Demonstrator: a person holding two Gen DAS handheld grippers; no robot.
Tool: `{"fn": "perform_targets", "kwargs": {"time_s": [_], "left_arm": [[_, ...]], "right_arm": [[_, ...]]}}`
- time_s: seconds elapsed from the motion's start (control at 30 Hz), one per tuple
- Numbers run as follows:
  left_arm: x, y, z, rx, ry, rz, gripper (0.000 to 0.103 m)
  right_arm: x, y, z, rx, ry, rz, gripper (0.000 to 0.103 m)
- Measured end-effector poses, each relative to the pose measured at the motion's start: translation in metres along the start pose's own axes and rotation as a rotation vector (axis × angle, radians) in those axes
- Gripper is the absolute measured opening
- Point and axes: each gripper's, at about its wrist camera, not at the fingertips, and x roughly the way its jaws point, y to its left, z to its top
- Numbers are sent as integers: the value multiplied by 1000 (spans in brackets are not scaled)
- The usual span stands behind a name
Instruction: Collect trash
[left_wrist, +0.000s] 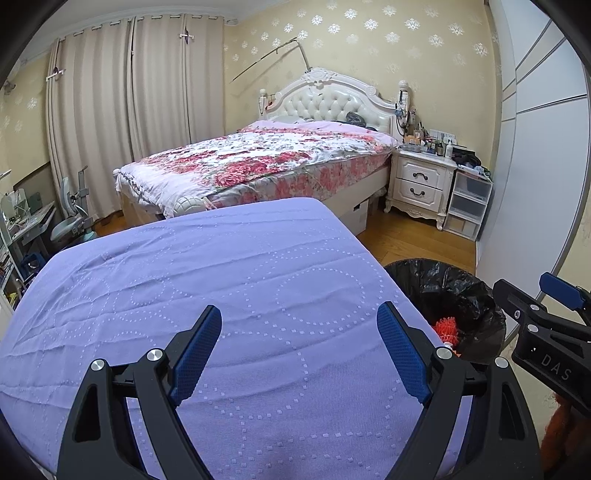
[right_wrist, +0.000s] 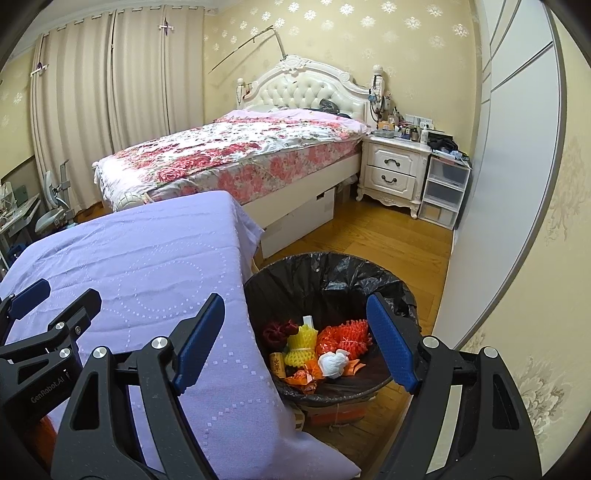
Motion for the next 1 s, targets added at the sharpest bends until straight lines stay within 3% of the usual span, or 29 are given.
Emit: {"fn": "perform_targets", "kwargs": {"time_s": [1.0], "left_arm": [[-1, 3, 0, -4, 1, -1, 84]], "right_arm": [[1, 2, 0, -3, 0, 2, 77]]}}
